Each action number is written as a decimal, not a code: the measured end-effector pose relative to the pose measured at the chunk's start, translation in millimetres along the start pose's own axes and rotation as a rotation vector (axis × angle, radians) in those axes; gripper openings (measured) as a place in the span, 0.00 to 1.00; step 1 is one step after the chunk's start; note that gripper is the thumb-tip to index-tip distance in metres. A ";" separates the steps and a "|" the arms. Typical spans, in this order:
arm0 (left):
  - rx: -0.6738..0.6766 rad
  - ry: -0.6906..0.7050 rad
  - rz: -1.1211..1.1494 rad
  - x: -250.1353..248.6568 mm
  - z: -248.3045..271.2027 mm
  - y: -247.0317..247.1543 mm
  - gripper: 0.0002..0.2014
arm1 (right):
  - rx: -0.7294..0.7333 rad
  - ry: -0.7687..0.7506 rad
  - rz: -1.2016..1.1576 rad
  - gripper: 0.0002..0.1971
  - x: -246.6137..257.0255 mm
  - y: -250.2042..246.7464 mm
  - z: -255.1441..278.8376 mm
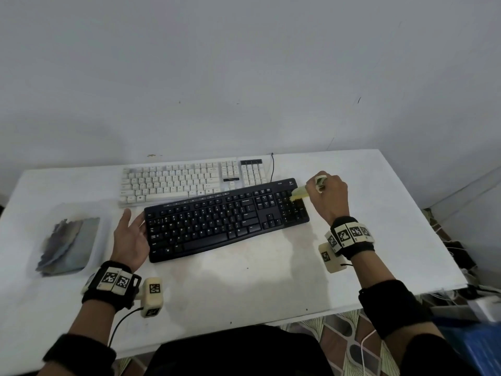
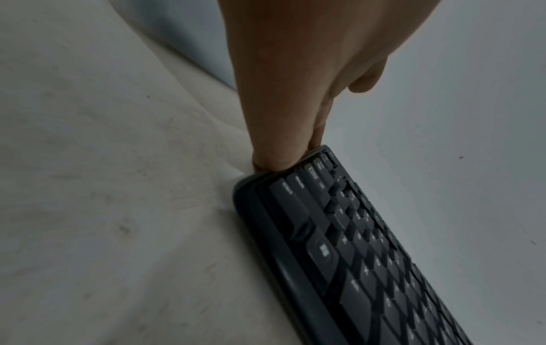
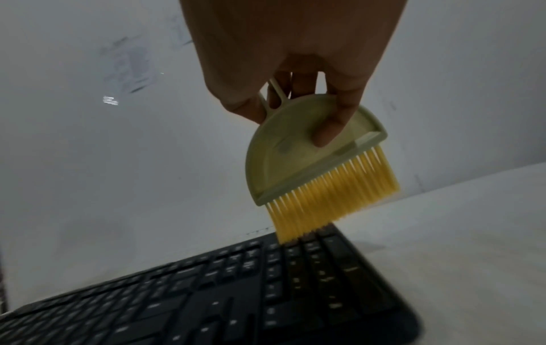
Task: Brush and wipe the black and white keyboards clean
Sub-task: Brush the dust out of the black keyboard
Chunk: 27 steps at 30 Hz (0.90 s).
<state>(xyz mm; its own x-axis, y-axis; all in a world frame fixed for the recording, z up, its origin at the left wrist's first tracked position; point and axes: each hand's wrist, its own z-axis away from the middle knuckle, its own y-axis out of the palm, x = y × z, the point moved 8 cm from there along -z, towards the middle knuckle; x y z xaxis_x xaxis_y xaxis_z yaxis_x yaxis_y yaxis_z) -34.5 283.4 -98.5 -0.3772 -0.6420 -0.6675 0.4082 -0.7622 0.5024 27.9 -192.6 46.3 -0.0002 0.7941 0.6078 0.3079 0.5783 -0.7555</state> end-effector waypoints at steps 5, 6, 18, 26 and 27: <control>-0.005 -0.003 -0.012 1.0 -0.1 2.4 0.29 | 0.046 -0.052 -0.157 0.09 50.7 23.3 14.6; -0.005 0.000 -0.006 0.2 1.4 3.4 0.29 | 0.077 -0.074 -0.208 0.09 66.4 33.4 19.8; 0.000 0.005 0.055 -2.9 7.3 6.6 0.35 | 0.496 -0.489 -0.281 0.12 263.5 190.5 73.6; 0.004 0.022 0.117 -7.2 13.8 7.2 0.37 | 0.561 -0.458 -0.298 0.10 289.4 228.0 79.2; -0.004 0.022 0.110 -7.6 13.8 6.3 0.38 | 0.556 -0.454 -0.300 0.10 288.5 228.7 78.4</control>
<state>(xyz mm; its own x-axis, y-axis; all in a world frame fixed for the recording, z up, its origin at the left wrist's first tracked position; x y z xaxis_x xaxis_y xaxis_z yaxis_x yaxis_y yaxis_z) -40.5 282.3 -82.7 -0.3122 -0.7195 -0.6204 0.4496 -0.6872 0.5707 23.6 183.4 29.7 -0.4350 0.5179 0.7365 -0.2895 0.6941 -0.6591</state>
